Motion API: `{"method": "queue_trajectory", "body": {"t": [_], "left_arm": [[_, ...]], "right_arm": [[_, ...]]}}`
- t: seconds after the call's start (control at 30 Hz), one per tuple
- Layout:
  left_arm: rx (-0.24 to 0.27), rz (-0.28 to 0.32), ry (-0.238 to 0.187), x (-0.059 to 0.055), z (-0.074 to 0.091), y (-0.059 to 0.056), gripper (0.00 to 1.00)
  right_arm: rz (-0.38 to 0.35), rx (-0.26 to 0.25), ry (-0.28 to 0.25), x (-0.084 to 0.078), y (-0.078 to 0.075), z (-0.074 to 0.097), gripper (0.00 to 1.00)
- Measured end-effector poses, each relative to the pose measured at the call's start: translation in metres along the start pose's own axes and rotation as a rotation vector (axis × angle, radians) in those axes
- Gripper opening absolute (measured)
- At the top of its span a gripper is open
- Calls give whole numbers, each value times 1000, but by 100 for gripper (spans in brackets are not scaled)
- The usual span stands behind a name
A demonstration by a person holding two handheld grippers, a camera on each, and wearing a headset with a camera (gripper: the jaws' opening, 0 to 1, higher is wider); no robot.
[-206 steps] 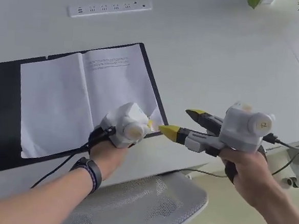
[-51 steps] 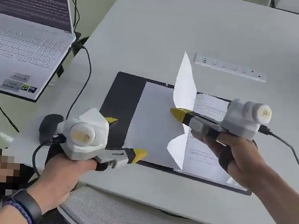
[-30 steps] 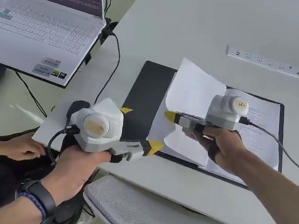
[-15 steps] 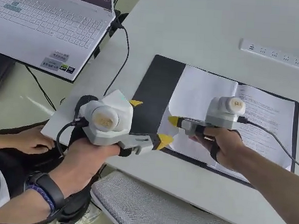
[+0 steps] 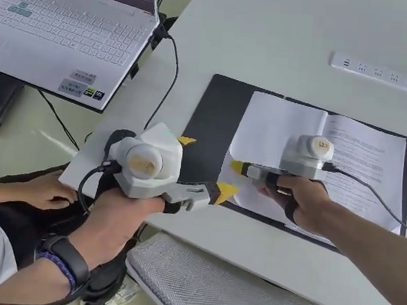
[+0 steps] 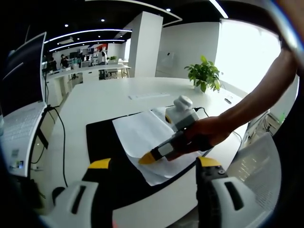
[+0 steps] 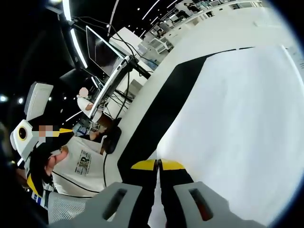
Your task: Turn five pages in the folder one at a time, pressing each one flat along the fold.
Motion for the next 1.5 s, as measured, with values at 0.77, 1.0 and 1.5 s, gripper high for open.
{"method": "queue_trajectory", "body": {"t": [0.77, 1.0, 1.5], "left_arm": [[-25, -14, 7, 6, -17, -4, 66], [-44, -36, 25, 5, -30, -6, 63], [-81, -66, 85, -5, -69, -7, 45]], "right_arm": [[152, 55, -117, 40, 15, 52, 26], [258, 8, -188, 56, 16, 88, 28], [344, -82, -313, 76, 15, 160, 27]]}}
Point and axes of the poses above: the centre of the closed fingertips' face, and the gripper's own axes: z roughly backward along the fingers, y roughly to its left, x roughly out of its top, the point moved 10 cm from there along z, roughly backward along the fingers, and after that the axes turned 1 degree about z, right-handed, at the moved point
